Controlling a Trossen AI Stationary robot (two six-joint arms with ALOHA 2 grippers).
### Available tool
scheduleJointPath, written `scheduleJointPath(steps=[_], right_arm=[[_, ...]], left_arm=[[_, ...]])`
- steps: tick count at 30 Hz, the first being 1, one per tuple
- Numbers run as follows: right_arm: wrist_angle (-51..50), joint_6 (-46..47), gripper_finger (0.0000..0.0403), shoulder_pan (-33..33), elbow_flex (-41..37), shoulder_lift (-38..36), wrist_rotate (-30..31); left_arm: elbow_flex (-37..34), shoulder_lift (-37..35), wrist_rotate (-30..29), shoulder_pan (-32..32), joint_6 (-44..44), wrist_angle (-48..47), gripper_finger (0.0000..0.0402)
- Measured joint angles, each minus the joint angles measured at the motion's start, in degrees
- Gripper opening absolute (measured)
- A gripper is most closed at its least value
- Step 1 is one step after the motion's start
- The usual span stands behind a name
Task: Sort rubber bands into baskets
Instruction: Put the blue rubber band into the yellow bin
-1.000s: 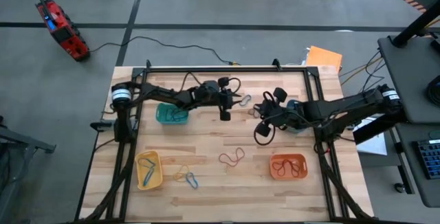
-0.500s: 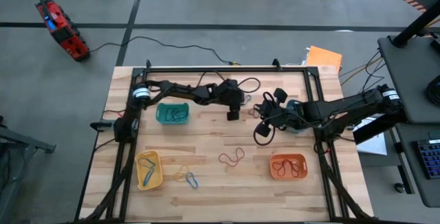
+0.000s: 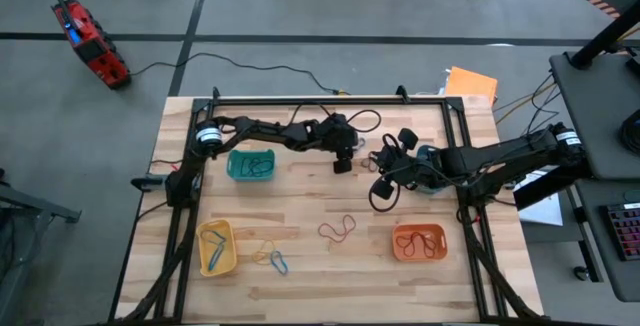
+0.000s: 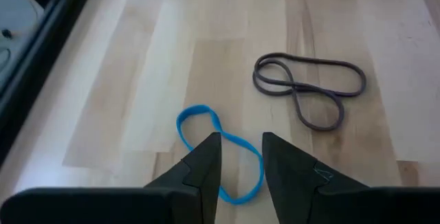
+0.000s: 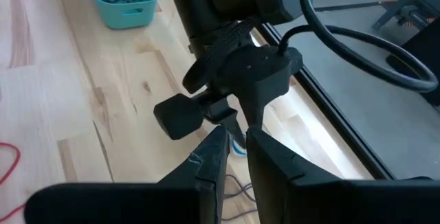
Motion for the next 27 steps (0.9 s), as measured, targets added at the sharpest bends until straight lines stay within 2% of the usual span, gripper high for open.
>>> scheduleJointPath(steps=[11, 21, 27], right_arm=[[-0.01, -0.10, 0.0048, 0.00, 0.01, 0.00, 0.00], [-0.01, -0.63, 0.0048, 0.00, 0.00, 0.02, -0.01], [-0.09, -0.94, 0.0048, 0.00, 0.00, 0.02, 0.00]], left_arm=[[4.38, 0.00, 0.10, -0.20, -8.90, -7.44, 0.0141], [5.26, 0.13, -1.30, -0.98, -13.90, -8.96, 0.0144], [5.32, -0.19, -0.96, -1.22, -13.44, -14.00, 0.0144]])
